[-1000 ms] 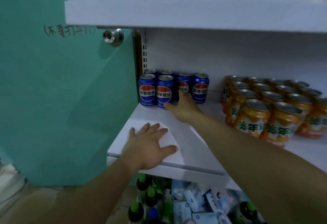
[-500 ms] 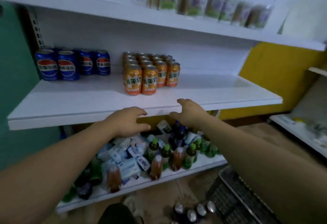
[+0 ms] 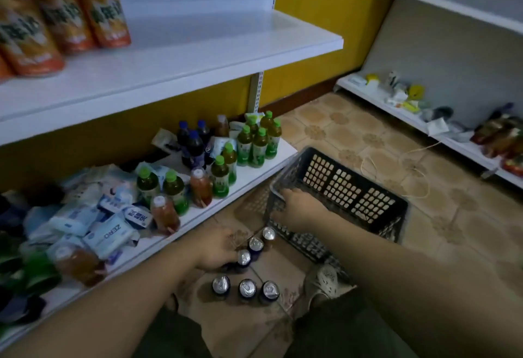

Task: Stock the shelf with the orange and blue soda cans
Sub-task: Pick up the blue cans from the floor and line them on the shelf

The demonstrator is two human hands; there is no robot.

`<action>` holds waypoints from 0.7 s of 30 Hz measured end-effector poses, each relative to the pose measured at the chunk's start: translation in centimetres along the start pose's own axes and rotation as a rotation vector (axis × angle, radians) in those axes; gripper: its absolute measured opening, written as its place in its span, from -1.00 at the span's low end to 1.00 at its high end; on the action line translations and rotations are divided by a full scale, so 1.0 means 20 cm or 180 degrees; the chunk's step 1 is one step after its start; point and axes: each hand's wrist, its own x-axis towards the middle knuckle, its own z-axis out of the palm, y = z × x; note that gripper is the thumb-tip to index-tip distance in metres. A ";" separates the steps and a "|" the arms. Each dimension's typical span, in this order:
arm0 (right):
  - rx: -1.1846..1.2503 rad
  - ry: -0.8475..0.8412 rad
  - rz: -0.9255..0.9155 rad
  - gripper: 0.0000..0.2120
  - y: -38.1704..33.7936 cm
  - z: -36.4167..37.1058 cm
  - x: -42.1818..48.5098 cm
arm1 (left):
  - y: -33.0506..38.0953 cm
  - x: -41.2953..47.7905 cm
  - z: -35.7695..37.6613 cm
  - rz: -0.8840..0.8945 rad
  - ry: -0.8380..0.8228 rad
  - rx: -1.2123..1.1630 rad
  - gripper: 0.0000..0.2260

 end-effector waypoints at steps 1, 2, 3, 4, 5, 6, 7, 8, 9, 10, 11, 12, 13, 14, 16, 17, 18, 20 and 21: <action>0.0023 -0.0034 0.0054 -0.43 0.05 0.06 0.06 | -0.02 0.08 0.03 0.0037 -0.0015 -0.0082 -0.51; 0.0043 -0.0086 0.0106 -0.45 0.09 0.12 0.12 | -0.05 0.16 0.07 0.0057 0.0004 -0.0160 -0.51; 0.0065 -0.0150 0.0134 -0.45 0.12 0.19 0.19 | -0.09 0.25 0.11 0.0012 -0.0024 -0.0204 -0.51; 0.0106 -0.0226 0.0168 -0.44 0.16 0.26 0.27 | -0.12 0.33 0.14 -0.0071 -0.0115 -0.0186 -0.55; 0.0161 -0.0316 0.0203 -0.43 0.18 0.33 0.35 | -0.15 0.42 0.16 -0.0136 -0.0224 -0.0149 -0.60; 0.0243 -0.0433 0.0249 -0.41 0.21 0.40 0.43 | -0.19 0.50 0.20 -0.0182 -0.0267 -0.0164 -0.62; 0.0333 -0.0544 0.0293 -0.41 0.22 0.47 0.52 | -0.23 0.58 0.24 -0.0219 -0.0291 -0.0236 -0.58; 0.0400 -0.0641 0.0330 -0.42 0.24 0.54 0.59 | -0.28 0.68 0.29 -0.0247 -0.0349 -0.0295 -0.53; 0.0429 -0.0735 0.0353 -0.42 0.26 0.62 0.67 | -0.31 0.76 0.33 -0.0252 -0.0397 -0.0319 -0.49; 0.0436 -0.0829 0.0379 -0.41 0.27 0.69 0.74 | -0.35 0.83 0.38 -0.0261 -0.0447 -0.0310 -0.48; 0.0431 -0.0896 0.0400 -0.41 0.28 0.76 0.80 | -0.38 0.90 0.42 -0.0281 -0.0470 -0.0301 -0.48; 0.0410 -0.0952 0.0422 -0.41 0.29 0.83 0.87 | -0.40 0.96 0.45 -0.0321 -0.0504 -0.0276 -0.48; 0.0359 -0.0996 0.0422 -0.40 0.29 0.90 0.93 | -0.42 1.02 0.50 -0.0364 -0.0534 -0.0221 -0.50; 0.0291 -0.1040 0.0392 -0.38 0.30 0.97 1.00 | -0.45 1.08 0.54 -0.0374 -0.0522 -0.0163 -0.51; 0.0141 -0.1083 0.0232 -0.34 0.32 1.10 1.11 | -0.52 1.18 0.66 -0.0304 -0.0493 -0.0083 -0.43; 0.0066 -0.1064 0.0136 -0.34 0.32 1.15 1.16 | -0.55 1.23 0.70 -0.0296 -0.0527 -0.0046 -0.38; -0.0032 -0.1020 0.0039 -0.35 0.33 1.20 1.20 | -0.58 1.27 0.75 -0.0316 -0.0585 0.0024 -0.34; -0.0336 -0.1013 -0.0100 -0.31 0.35 1.29 1.29 | -0.64 1.34 0.84 -0.0355 -0.0683 0.0251 -0.34; -0.0539 -0.1079 -0.0139 -0.28 0.36 1.33 1.33 | -0.66 1.38 0.87 -0.0363 -0.0697 0.0291 -0.36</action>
